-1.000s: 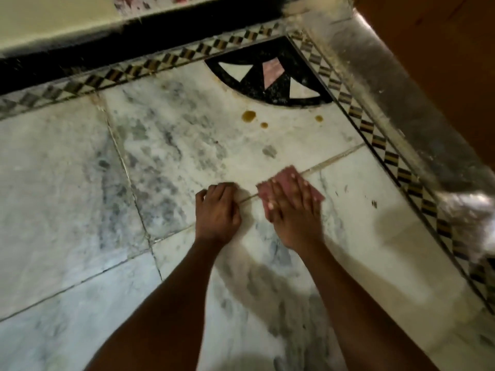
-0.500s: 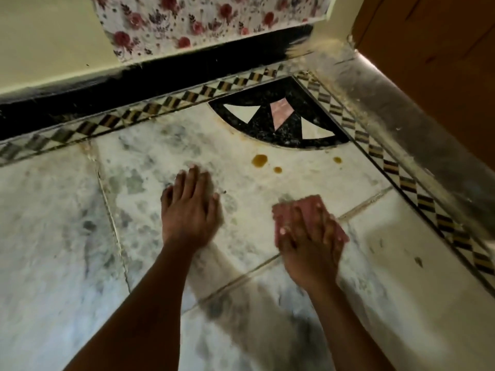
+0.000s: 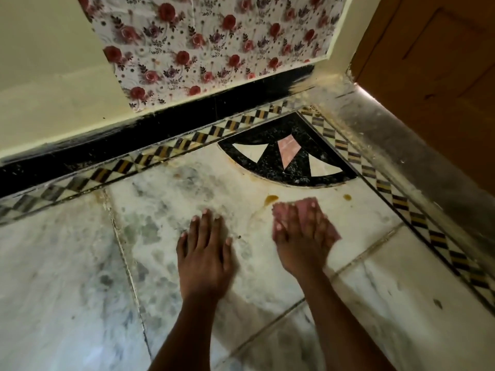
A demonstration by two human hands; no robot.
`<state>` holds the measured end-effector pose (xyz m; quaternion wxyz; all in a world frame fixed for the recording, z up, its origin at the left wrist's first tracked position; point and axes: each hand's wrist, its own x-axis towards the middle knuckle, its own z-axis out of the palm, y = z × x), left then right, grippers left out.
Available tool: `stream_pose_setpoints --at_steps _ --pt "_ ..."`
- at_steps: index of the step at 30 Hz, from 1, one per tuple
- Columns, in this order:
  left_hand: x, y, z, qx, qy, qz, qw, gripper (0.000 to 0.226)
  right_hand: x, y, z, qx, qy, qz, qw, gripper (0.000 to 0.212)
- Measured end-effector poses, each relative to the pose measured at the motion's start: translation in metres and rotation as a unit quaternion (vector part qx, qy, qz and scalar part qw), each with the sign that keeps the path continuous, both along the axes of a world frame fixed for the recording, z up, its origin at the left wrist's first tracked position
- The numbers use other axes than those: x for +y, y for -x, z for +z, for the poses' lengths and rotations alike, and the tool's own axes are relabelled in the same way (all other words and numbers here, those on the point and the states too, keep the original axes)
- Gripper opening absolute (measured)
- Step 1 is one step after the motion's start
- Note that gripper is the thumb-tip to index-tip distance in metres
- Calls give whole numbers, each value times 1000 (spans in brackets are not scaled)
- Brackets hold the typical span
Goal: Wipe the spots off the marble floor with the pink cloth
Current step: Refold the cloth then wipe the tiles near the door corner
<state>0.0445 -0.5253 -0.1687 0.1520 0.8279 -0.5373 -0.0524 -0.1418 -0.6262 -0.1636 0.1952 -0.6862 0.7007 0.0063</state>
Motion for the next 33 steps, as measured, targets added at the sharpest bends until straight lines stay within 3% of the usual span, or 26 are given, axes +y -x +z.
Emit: stream_pose_setpoints --at_steps 2,4,7,10,12,14,17,19,21,24,27,30,33 --pt "-1 -1 -4 -2 12 1 1000 61 -31 -45 0 -2 -1 37 999 68" --pt "-2 -2 -5 5 15 12 1000 60 -27 -59 4 -9 -18 133 991 66" --pt "1 -2 0 6 10 8 1000 62 24 -10 4 26 11 205 978 67" --pt "0 -4 2 10 -5 8 1000 66 32 29 4 51 -31 99 993 70" --pt "1 -2 0 8 -1 16 1000 67 4 7 4 17 -23 -6 1000 69" --pt "-2 -1 -1 -1 0 10 1000 68 -29 -31 5 -14 -28 -29 999 68" --pt "-1 -1 -2 -8 1 13 1000 67 -27 -54 1 23 13 134 991 68" --pt "-1 -1 2 -3 -1 16 1000 66 7 -26 3 37 75 268 960 65" --pt "-4 0 4 -1 -4 17 1000 66 42 19 8 28 88 325 941 64" --pt "-2 -1 4 -1 -17 18 1000 69 32 46 3 42 61 177 981 66" --pt "-4 0 6 -5 -16 16 1000 70 -20 -22 -5 20 60 -25 998 72" --pt "-5 1 4 -7 -16 15 1000 69 -35 -86 -7 6 69 83 994 70" --pt "-3 -1 4 -11 -12 23 1000 65 15 -72 1 0 117 208 971 66"
